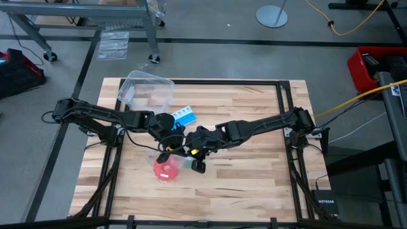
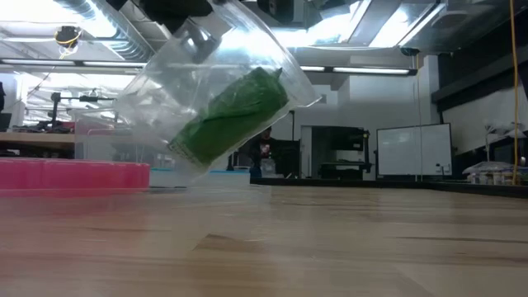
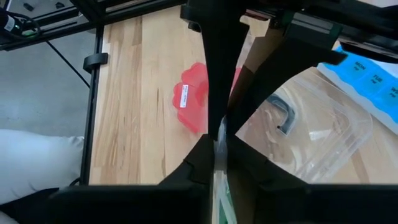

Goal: Roll bandage
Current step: Close the transparent zip bag

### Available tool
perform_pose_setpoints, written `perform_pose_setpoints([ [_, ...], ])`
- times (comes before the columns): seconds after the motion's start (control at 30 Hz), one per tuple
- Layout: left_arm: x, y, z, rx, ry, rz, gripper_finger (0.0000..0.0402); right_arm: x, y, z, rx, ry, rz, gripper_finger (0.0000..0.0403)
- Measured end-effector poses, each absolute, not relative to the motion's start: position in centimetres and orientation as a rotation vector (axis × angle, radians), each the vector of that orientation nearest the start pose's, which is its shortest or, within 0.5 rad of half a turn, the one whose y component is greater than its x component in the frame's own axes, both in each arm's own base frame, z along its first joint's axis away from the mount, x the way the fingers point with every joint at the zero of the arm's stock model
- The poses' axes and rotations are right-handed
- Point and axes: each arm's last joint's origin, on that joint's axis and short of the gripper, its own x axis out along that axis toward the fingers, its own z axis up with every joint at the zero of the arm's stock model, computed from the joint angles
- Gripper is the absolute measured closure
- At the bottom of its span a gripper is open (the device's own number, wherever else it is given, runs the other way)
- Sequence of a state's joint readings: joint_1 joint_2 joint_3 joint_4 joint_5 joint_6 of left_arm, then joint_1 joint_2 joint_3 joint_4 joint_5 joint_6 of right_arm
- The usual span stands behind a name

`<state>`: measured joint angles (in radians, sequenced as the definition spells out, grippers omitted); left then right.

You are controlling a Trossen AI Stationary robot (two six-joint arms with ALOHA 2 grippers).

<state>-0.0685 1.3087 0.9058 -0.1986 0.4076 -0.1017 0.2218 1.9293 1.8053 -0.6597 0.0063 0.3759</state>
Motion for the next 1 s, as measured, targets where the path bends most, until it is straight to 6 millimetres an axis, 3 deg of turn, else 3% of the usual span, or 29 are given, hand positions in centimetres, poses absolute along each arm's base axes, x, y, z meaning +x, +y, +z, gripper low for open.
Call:
perform_pose_setpoints([
  [1.0, 27.72, -3.11, 26.47, -0.169, 0.609, -0.445, 0.0393, 41.86, 9.44, 30.94, 0.26, 0.841, 0.048, 0.0375],
])
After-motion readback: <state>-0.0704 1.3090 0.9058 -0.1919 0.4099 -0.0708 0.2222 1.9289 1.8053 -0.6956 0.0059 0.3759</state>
